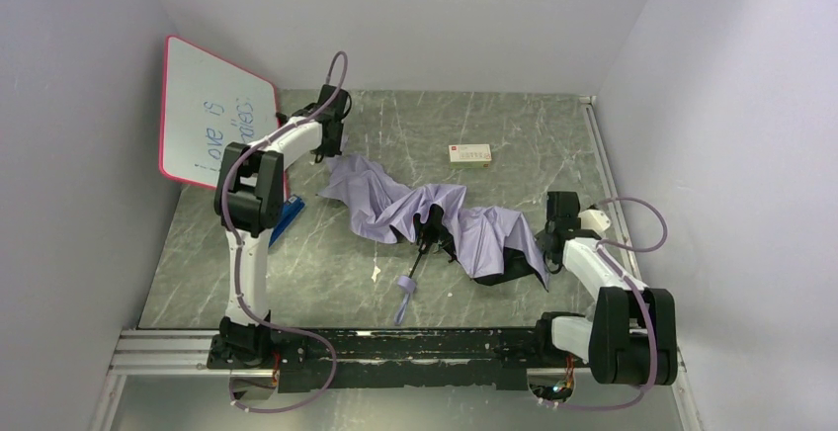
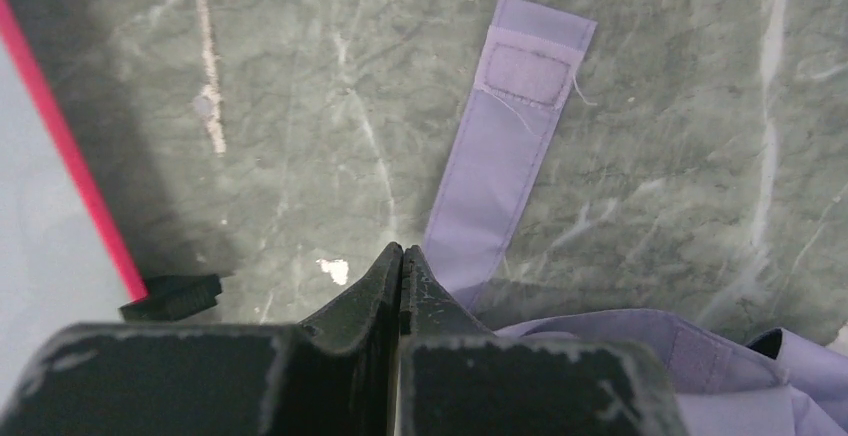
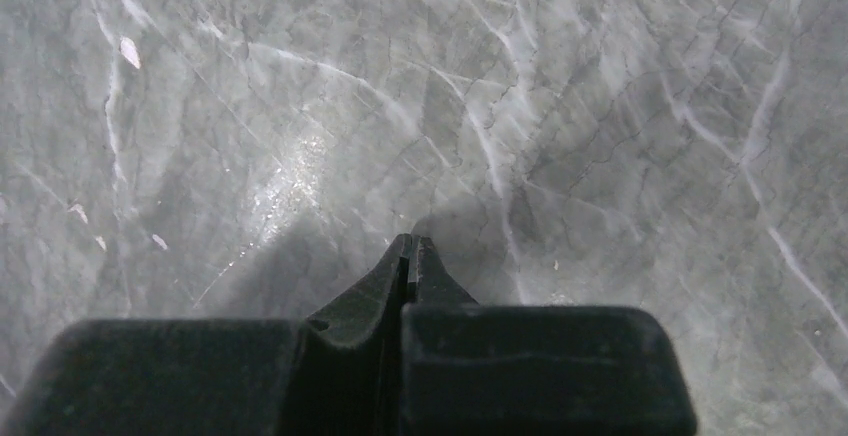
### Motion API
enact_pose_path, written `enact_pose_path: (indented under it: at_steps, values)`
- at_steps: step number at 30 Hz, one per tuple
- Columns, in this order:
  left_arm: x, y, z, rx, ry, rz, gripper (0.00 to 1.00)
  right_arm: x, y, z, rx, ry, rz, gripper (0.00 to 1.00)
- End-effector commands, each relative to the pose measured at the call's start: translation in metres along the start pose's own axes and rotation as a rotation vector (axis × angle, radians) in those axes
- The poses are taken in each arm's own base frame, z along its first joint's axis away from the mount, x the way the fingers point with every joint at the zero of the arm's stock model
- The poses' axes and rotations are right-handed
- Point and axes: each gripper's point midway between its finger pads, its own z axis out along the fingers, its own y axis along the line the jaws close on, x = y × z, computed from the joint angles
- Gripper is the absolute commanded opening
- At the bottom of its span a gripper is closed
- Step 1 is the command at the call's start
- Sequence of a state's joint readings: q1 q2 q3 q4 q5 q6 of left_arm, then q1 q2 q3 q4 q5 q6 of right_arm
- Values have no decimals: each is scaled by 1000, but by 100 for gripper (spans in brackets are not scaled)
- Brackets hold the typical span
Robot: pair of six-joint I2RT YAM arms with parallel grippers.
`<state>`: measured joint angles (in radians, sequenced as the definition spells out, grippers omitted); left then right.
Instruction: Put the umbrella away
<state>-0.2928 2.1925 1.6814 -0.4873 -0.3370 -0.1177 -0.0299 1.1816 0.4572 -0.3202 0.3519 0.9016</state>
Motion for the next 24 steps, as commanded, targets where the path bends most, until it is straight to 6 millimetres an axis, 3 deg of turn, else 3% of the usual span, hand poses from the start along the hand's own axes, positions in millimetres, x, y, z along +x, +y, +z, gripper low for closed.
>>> enact_pose_path:
  at_steps: [1, 8, 12, 17, 24]
  values:
    - [2, -20, 4, 72, 20, 33, 5, 21, -15, 4, 48, 82, 3, 0]
    - [41, -63, -7, 129, 103, 146, 5, 43, -2, -8, -60, 194, 10, 0]
    - [63, -94, -30, 167, 132, 213, 5, 51, 12, -25, -190, 232, 43, 0]
    - [90, -134, -63, 283, 159, 244, 5, 59, 17, -40, -274, 257, 59, 0]
    - [118, -191, -96, 426, 147, 276, 5, 84, 25, -43, -329, 340, 68, 0]
